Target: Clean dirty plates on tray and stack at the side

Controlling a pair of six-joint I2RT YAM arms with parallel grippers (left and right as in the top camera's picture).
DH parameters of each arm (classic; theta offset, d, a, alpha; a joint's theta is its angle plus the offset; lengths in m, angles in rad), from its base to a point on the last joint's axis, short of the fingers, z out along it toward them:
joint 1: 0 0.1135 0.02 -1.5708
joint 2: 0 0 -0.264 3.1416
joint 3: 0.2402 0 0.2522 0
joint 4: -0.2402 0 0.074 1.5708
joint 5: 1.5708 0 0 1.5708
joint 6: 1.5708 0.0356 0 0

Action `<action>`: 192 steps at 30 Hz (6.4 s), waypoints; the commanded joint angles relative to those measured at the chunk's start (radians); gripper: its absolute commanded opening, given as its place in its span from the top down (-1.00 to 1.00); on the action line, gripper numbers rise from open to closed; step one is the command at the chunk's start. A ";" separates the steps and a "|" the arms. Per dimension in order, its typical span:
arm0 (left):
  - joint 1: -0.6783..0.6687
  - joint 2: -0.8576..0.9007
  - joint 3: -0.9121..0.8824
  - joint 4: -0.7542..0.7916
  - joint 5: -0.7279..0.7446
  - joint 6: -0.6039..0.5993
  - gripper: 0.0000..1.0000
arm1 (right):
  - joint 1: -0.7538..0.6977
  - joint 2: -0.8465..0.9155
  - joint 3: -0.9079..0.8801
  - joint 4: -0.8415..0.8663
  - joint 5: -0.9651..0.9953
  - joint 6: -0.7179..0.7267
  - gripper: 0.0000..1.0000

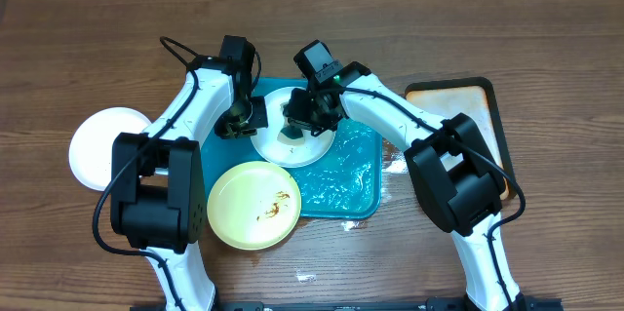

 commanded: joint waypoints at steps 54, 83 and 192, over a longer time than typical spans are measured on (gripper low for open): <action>-0.004 0.004 -0.001 -0.011 0.001 -0.011 0.92 | 0.049 -0.101 -0.075 0.048 -0.030 -0.031 0.92; -0.004 0.004 -0.001 -0.031 -0.007 -0.005 0.92 | -0.038 -0.101 -0.192 -0.113 0.527 -0.040 0.92; -0.115 -0.190 0.365 -0.466 -0.410 -0.063 0.92 | -0.204 -0.146 0.297 -0.749 0.574 -0.080 0.92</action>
